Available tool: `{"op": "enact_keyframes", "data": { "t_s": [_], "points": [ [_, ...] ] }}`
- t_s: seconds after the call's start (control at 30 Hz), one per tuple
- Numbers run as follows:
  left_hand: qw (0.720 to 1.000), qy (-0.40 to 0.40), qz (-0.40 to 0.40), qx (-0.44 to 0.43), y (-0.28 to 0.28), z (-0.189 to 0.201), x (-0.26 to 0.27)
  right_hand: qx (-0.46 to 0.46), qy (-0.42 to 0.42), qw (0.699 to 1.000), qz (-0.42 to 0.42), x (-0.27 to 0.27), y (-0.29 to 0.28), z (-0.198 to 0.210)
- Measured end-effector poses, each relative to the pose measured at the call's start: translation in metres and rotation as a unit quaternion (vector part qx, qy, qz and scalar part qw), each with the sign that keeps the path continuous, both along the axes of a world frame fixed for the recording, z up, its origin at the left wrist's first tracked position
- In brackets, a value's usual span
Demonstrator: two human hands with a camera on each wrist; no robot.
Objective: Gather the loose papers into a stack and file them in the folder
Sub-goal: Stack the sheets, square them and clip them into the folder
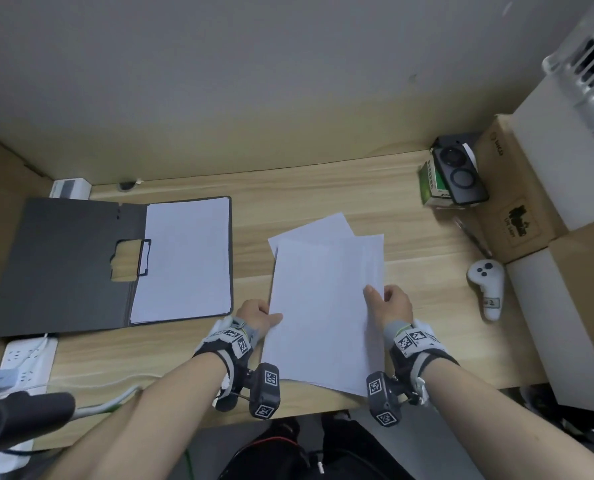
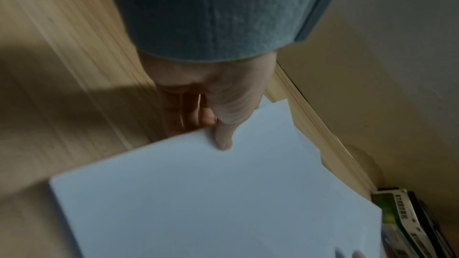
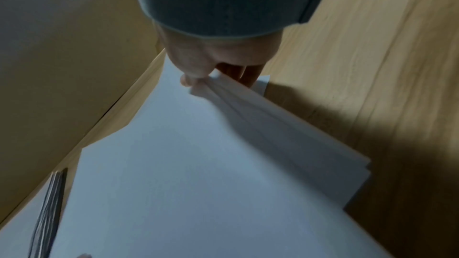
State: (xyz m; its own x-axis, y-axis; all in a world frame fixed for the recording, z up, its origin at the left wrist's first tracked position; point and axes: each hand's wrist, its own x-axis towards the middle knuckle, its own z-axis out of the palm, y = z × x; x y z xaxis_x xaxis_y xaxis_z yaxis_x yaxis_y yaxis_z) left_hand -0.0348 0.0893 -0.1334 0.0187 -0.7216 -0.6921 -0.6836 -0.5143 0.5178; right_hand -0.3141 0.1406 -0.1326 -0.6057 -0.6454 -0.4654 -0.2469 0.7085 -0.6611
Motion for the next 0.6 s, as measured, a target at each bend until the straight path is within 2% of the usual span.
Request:
{"op": "enact_keyframes", "data": {
  "t_s": [0.17, 0.27, 0.33, 0.47, 0.6],
  "points": [
    [0.995, -0.064, -0.005, -0.078, -0.007, 0.015, 0.014, -0.031, 0.103, 0.994, 0.014, -0.004, -0.005, -0.002],
    [0.991, -0.072, 0.029, -0.109, -0.007, 0.021, 0.033, 0.039, 0.086, 0.991, 0.095, 0.006, -0.008, -0.003],
    [0.986, -0.099, 0.051, -0.121, -0.005, 0.019, 0.049, 0.1, 0.109, 0.977, 0.151, 0.018, -0.007, -0.008],
    [0.987, -0.097, 0.071, -0.11, 0.002, 0.02, 0.068, 0.186, 0.141, 0.953, 0.194, 0.026, -0.007, -0.011],
    [0.986, -0.091, 0.081, -0.112, 0.007, 0.017, 0.082, 0.194, 0.158, 0.952, 0.176, 0.029, -0.01, -0.005]
  ]
}}
